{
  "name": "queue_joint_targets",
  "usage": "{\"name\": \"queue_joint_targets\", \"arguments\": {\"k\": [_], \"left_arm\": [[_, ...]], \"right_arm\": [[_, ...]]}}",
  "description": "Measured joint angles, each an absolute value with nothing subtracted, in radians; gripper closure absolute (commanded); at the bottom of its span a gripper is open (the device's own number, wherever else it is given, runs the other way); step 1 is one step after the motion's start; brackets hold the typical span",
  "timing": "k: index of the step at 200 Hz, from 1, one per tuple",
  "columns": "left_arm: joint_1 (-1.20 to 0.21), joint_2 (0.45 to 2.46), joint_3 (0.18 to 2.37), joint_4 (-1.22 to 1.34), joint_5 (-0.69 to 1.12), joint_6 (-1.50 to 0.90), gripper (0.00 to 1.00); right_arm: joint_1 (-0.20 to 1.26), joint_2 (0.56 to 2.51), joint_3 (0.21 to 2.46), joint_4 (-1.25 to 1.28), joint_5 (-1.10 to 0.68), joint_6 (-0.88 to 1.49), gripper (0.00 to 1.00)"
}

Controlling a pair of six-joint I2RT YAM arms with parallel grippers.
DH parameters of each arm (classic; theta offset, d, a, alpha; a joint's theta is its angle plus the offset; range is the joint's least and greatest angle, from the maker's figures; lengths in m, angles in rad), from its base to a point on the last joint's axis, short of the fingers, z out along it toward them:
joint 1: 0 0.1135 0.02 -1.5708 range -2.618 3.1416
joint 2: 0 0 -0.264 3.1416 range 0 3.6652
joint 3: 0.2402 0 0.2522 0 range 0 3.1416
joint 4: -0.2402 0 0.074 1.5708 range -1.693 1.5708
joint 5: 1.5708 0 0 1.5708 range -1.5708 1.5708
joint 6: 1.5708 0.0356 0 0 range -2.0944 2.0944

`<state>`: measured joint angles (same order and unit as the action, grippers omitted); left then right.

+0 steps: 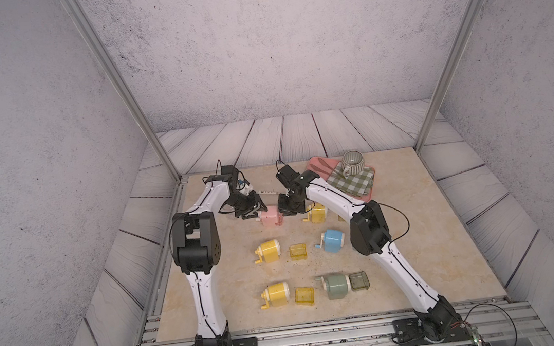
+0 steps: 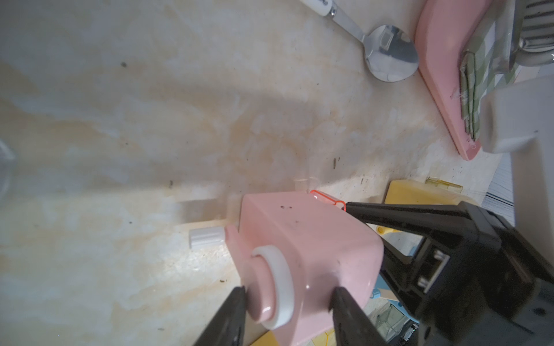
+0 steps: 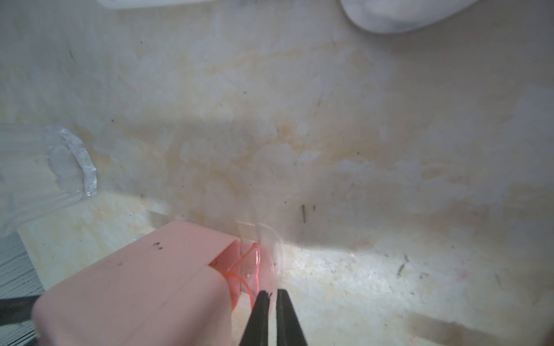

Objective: Put the tray back into the pencil sharpener
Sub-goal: Close the container of the pencil sharpener.

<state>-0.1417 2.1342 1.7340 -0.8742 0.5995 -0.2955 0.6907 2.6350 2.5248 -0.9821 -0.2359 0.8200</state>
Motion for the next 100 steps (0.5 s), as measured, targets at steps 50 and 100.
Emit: {"name": "queue_joint_targets", "arguments": {"k": [50,100], "left_arm": [[-0.142,2.134,1.734,-0.874,0.599,-0.295,0.50],[-0.142,2.134,1.734,-0.874,0.599,-0.295,0.50]], "right_arm": [[0.691,2.635,2.511,-0.962,-0.262,0.828,0.89],[0.691,2.635,2.494,-0.932,-0.287,0.854,0.91]]}}
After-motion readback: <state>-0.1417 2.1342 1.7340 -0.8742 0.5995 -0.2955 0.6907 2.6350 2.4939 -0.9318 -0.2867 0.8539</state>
